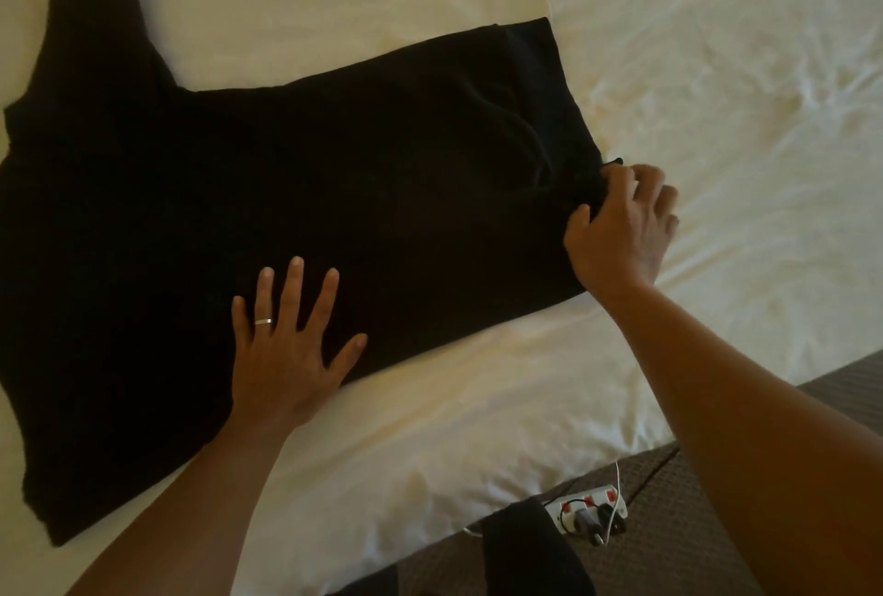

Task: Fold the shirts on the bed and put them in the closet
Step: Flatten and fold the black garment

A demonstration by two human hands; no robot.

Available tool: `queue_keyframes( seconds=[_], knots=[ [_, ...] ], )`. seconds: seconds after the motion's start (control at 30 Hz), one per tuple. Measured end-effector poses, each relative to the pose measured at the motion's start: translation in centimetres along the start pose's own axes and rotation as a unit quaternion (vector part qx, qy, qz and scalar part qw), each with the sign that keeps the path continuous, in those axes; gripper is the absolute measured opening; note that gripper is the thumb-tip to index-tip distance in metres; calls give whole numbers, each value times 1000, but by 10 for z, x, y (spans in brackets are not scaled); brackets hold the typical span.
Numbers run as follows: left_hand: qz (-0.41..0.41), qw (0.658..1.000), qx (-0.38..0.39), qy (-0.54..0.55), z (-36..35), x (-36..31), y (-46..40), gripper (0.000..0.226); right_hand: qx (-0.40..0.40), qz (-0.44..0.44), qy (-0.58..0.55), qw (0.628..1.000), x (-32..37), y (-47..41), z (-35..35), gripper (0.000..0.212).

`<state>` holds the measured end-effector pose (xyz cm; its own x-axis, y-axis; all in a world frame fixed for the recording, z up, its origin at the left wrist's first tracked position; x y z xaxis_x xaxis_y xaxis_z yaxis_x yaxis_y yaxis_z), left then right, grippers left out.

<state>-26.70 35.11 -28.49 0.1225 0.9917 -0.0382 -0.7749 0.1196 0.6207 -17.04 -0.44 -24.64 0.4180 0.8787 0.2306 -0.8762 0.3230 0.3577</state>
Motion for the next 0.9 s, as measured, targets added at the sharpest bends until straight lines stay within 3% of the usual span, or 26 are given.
queue_keyframes(
  seconds=[0.1,0.2,0.27,0.43,0.67,0.73,0.83,0.9],
  knots=[
    [-2,1000,-9,0,-4,0,-1,86,10,154,59,986,22,17,-16,42],
    [-2,1000,-23,-1,-8,1,-4,85,116,263,186,940,27,23,-43,58],
    [0,999,-32,-1,-11,2,-5,85,150,253,238,926,10,15,-47,66],
    [7,999,-34,4,-11,1,-5,85,151,203,260,932,-29,-3,-35,70],
    [33,999,-6,15,7,-1,7,86,134,155,291,934,8,17,-26,71],
    [60,995,-48,59,14,7,18,81,119,158,275,941,37,30,-23,71],
    [140,971,-157,113,15,31,38,59,111,245,179,946,95,50,-34,49],
    [212,946,-182,163,12,53,49,54,136,301,98,939,143,61,-48,38]
  ],
)
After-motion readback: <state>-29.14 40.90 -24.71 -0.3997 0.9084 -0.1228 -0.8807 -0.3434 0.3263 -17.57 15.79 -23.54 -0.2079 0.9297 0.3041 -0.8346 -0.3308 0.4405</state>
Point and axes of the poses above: each hand's wrist, its own y-axis away from the middle knuckle, its own z-axis out of the back of the hand, x = y × z, the point moved 1 cm from there along -y, towards the middle knuckle, and after that the axes turned 14 degrees about x, right-handed, at the moved point
